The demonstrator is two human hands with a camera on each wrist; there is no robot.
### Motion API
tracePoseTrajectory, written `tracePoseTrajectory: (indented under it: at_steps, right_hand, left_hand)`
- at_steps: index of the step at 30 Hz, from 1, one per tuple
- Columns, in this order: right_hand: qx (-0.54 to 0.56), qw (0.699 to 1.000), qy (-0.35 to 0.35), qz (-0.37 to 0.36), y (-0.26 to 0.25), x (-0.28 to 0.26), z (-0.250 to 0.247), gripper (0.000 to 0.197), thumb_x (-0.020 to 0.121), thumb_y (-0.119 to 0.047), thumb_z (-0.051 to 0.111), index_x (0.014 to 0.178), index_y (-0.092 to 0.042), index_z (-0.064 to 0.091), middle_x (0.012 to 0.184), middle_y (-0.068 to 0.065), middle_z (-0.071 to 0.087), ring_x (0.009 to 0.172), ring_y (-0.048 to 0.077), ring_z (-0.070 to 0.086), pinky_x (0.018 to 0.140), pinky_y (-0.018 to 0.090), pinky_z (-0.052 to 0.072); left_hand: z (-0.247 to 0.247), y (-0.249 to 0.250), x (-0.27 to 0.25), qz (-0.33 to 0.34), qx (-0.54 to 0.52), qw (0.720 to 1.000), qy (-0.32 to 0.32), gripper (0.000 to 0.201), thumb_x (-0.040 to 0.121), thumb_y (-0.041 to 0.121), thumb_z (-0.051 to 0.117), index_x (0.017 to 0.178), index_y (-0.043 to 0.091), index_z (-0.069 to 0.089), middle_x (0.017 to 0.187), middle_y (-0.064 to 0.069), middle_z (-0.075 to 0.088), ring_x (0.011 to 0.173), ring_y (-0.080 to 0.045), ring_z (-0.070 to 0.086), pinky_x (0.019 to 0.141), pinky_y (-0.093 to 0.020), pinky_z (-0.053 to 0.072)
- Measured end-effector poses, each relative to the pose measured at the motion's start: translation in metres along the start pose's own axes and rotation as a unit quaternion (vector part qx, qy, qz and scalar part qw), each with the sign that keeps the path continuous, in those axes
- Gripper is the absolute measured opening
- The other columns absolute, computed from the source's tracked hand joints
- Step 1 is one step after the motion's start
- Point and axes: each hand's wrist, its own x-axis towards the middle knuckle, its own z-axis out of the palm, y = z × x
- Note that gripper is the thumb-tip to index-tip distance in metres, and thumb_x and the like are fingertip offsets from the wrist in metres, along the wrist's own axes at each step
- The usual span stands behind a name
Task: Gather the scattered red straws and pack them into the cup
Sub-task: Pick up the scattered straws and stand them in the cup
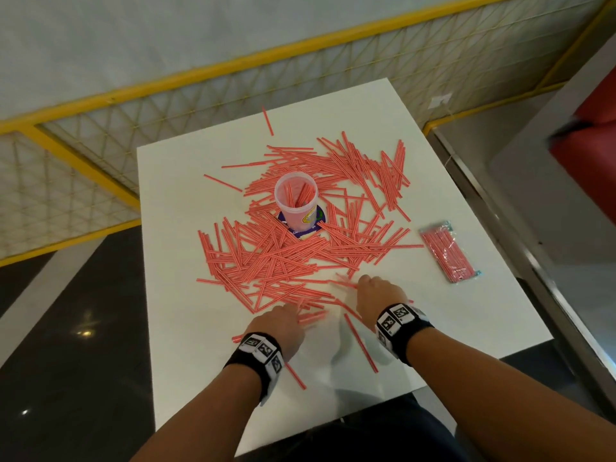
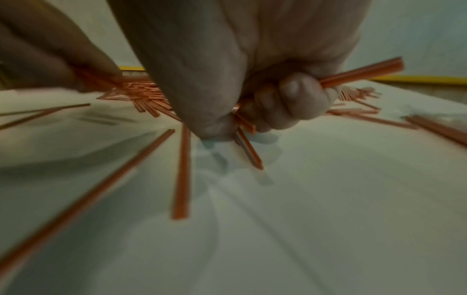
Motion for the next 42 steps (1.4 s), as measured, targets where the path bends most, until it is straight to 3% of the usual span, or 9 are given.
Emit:
tracePoseTrajectory:
  at_steps: [3, 6, 9, 17, 21, 24, 33, 37, 42]
  right_hand:
    - [-0.022, 1.000, 0.014, -0.006, 0.008, -0.001, -0.003, 0.030, 0.101, -0.018, 0.041, 0.128, -0.007, 0.047, 0.116, 0.012, 0.061, 0.101, 0.026, 0.065, 0.082, 0.034, 0.058]
    - [0.085, 0.996, 0.002, 0.009, 0.015, -0.003, -0.023, 0.044, 0.099, -0.019, 0.041, 0.141, -0.007, 0.036, 0.116, 0.014, 0.062, 0.100, 0.029, 0.063, 0.083, 0.038, 0.054]
    - [0.252, 0.968, -0.001, -0.003, 0.014, -0.011, -0.052, 0.023, 0.099, -0.018, 0.041, 0.121, -0.013, 0.035, 0.081, 0.006, 0.062, 0.069, 0.024, 0.059, 0.063, 0.035, 0.044]
    - [0.493, 0.840, 0.099, -0.205, -0.037, -0.032, -0.098, 0.019, 0.105, -0.018, 0.043, 0.087, -0.015, 0.037, 0.069, 0.004, 0.039, 0.056, 0.008, 0.031, 0.052, 0.033, 0.036]
    - [0.511, 0.808, 0.107, -0.272, -0.049, -0.037, -0.117, 0.010, 0.105, -0.014, 0.044, 0.098, -0.020, 0.041, 0.084, 0.004, 0.052, 0.066, 0.002, 0.048, 0.063, 0.026, 0.047]
    - [0.494, 0.816, 0.089, -0.287, -0.051, -0.038, -0.123, 0.011, 0.101, -0.011, 0.045, 0.103, -0.018, 0.037, 0.078, 0.003, 0.055, 0.060, 0.005, 0.050, 0.054, 0.036, 0.047]
    - [0.472, 0.848, 0.028, -0.238, -0.040, -0.041, -0.123, 0.025, 0.109, -0.031, 0.041, 0.098, -0.012, 0.054, 0.075, 0.004, 0.061, 0.057, 0.007, 0.047, 0.058, 0.031, 0.041]
    - [0.454, 0.856, 0.027, -0.245, -0.045, -0.041, -0.127, 0.033, 0.110, -0.029, 0.041, 0.092, -0.003, 0.050, 0.067, 0.000, 0.040, 0.054, 0.009, 0.032, 0.053, 0.022, 0.031]
    - [0.431, 0.871, -0.004, -0.235, -0.035, -0.042, -0.128, 0.036, 0.102, -0.052, 0.050, 0.095, -0.017, 0.055, 0.078, -0.003, 0.059, 0.066, 0.014, 0.053, 0.059, 0.024, 0.042]
  left_hand:
    - [-0.012, -0.013, -0.002, -0.011, -0.126, 0.991, 0.043, 0.045, 0.095, 0.041, 0.037, 0.129, 0.016, 0.052, 0.136, -0.007, 0.059, 0.108, -0.027, 0.064, 0.089, -0.042, 0.054]
    - [-0.029, -0.019, -0.007, 0.003, -0.199, 0.975, 0.097, 0.024, 0.101, 0.033, 0.041, 0.114, 0.017, 0.050, 0.099, 0.000, 0.062, 0.078, -0.017, 0.059, 0.071, -0.036, 0.049]
    - [-0.044, -0.017, -0.013, 0.028, -0.282, 0.948, 0.142, 0.016, 0.105, 0.030, 0.039, 0.100, 0.016, 0.046, 0.080, -0.004, 0.059, 0.065, -0.023, 0.057, 0.064, -0.046, 0.051]
    - [-0.092, 0.030, -0.027, 0.107, -0.564, 0.791, 0.211, 0.041, 0.098, 0.055, 0.056, 0.083, 0.017, 0.054, 0.064, 0.012, 0.044, 0.057, -0.012, 0.041, 0.061, -0.033, 0.038]
    - [-0.105, 0.037, -0.028, 0.130, -0.542, 0.794, 0.243, 0.025, 0.097, 0.049, 0.064, 0.090, 0.025, 0.063, 0.061, 0.019, 0.062, 0.053, 0.001, 0.057, 0.058, -0.023, 0.044]
    - [-0.110, 0.036, -0.026, 0.108, -0.528, 0.794, 0.280, 0.024, 0.100, 0.046, 0.061, 0.101, 0.023, 0.068, 0.082, 0.006, 0.074, 0.074, -0.011, 0.070, 0.067, -0.033, 0.055]
    - [-0.123, 0.020, -0.018, 0.049, -0.610, 0.747, 0.262, 0.040, 0.090, 0.066, 0.052, 0.087, 0.026, 0.054, 0.058, 0.007, 0.045, 0.053, -0.019, 0.042, 0.063, -0.042, 0.039]
    - [-0.123, 0.029, -0.025, 0.082, -0.545, 0.792, 0.263, 0.031, 0.102, 0.057, 0.049, 0.108, 0.030, 0.064, 0.082, 0.007, 0.069, 0.074, -0.016, 0.066, 0.072, -0.039, 0.053]
    - [-0.120, 0.032, -0.028, 0.074, -0.524, 0.804, 0.271, 0.032, 0.107, 0.048, 0.041, 0.122, 0.029, 0.062, 0.103, 0.003, 0.071, 0.093, -0.011, 0.066, 0.079, -0.029, 0.049]
